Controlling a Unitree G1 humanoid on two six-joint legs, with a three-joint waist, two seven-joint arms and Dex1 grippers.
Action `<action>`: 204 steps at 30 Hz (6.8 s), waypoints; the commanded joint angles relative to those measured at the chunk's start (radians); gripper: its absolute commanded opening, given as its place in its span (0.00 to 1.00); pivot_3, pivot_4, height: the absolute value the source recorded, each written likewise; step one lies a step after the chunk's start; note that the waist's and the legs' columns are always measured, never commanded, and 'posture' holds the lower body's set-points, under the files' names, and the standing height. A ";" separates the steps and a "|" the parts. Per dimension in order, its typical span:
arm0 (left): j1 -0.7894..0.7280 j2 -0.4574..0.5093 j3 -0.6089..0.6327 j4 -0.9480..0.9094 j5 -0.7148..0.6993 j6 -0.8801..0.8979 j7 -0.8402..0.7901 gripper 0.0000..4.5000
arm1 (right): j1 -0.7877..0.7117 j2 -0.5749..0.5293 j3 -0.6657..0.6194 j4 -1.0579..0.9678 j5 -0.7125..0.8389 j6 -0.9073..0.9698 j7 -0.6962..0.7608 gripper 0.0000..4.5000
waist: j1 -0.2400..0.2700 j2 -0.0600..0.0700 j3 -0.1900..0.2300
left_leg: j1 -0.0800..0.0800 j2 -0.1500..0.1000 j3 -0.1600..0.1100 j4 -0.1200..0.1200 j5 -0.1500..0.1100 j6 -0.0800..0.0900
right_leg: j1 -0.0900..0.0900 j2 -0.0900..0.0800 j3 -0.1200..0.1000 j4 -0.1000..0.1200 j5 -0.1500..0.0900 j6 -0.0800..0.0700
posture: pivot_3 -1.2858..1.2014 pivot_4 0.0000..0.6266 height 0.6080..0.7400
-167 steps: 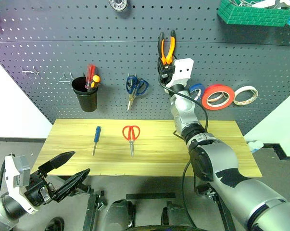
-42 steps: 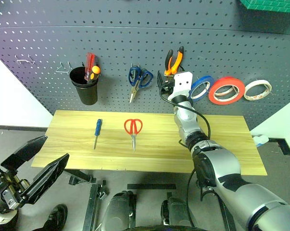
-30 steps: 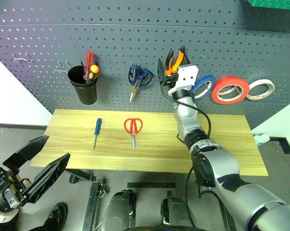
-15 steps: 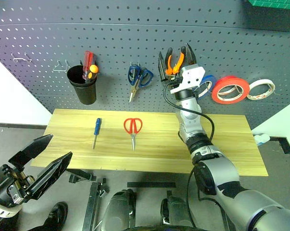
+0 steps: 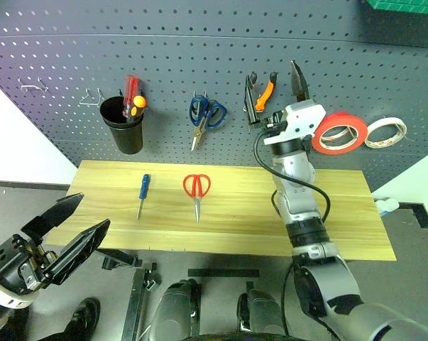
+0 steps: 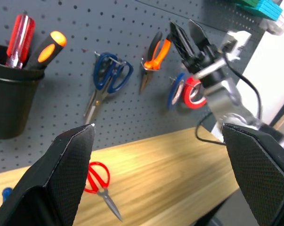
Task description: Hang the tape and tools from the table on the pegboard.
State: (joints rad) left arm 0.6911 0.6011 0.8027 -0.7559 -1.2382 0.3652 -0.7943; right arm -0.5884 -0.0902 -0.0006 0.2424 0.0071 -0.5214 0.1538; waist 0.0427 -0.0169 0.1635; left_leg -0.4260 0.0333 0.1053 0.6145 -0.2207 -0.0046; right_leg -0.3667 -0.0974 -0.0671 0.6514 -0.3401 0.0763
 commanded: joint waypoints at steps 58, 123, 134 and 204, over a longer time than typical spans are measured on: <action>-0.684 -0.292 -0.785 0.516 0.927 0.229 0.612 1.00 | 0.867 -0.484 -0.220 -0.882 0.798 1.076 0.568 0.99 | 0.003 -0.005 -0.039 | 0.006 0.000 -0.002 0.014 -0.008 0.012 | 0.011 -0.003 -0.002 0.004 0.003 0.004 | 0.55 0.15 1.00; -0.830 -0.386 -0.799 0.686 0.988 0.013 0.379 1.00 | 0.686 -0.249 -0.017 -0.768 0.404 0.918 0.138 0.99 | -0.054 -0.006 -0.100 | 0.003 -0.001 -0.001 0.018 -0.009 0.015 | 0.009 0.000 -0.001 0.006 0.004 0.007 | 0.51 0.04 1.00; -0.814 -0.381 -0.801 0.665 0.984 0.001 0.372 1.00 | 0.774 -0.238 -0.103 -0.186 0.361 0.300 0.512 0.99 | -0.087 0.007 -0.097 | 0.026 -0.001 0.001 0.016 -0.012 0.016 | 0.031 0.002 0.011 -0.001 0.006 0.012 | 0.51 0.05 1.00; -1.086 -0.558 -0.825 0.964 1.154 0.441 0.779 1.00 | 1.445 -0.413 -0.401 -0.723 0.754 0.410 1.057 0.99 | -0.055 -0.003 0.035 | -0.001 -0.003 -0.001 0.014 -0.013 0.020 | 0.007 -0.008 0.009 -0.008 0.003 0.005 | 0.47 0.38 1.00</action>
State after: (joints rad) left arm -0.3871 0.0451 -0.0175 0.2166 -0.0950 0.8010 -0.0189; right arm 0.8303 -0.5172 -0.3731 -0.4484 0.7392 -0.0953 1.1943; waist -0.0119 -0.0196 0.1987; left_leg -0.4273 0.0300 0.1044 0.6280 -0.2338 0.0154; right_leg -0.3603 -0.1049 -0.0576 0.6439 -0.3376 0.0809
